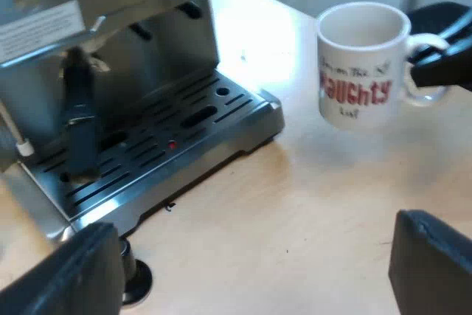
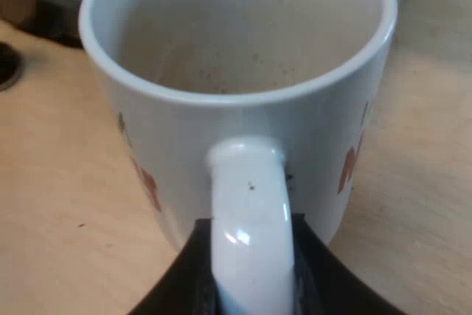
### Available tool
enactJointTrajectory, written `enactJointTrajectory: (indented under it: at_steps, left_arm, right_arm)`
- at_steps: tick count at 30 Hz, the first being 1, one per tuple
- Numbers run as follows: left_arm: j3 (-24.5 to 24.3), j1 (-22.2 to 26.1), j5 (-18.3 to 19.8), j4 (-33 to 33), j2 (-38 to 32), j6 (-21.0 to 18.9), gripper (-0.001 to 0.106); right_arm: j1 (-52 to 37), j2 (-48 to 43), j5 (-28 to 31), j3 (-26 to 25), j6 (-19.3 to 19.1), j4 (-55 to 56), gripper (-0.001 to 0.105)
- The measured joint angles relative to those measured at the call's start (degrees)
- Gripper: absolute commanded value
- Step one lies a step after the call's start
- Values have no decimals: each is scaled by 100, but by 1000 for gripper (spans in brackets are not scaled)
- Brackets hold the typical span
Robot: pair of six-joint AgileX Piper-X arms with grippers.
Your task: Place mug into machine
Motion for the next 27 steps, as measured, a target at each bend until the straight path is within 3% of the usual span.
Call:
enactJointTrajectory:
  at_steps: [4,12,23,27]
  left_arm:
    - [230,0,-304,-15,-106,-147,81]
    - [756,0,-318,-533,-106,-493,81]
    - [837,17,-617,-1035,232,-404,81]
    - [837,326,-620,-1220,562,-222,81]
  right_arm:
    - [354,0,113,-15,121,-31,0]
    - [409,798,152,-284,175,-216,0]
    - [409,2608,45,-841,179,-1533,0]
    - [409,3066,45,-1107,179,-1841,0]
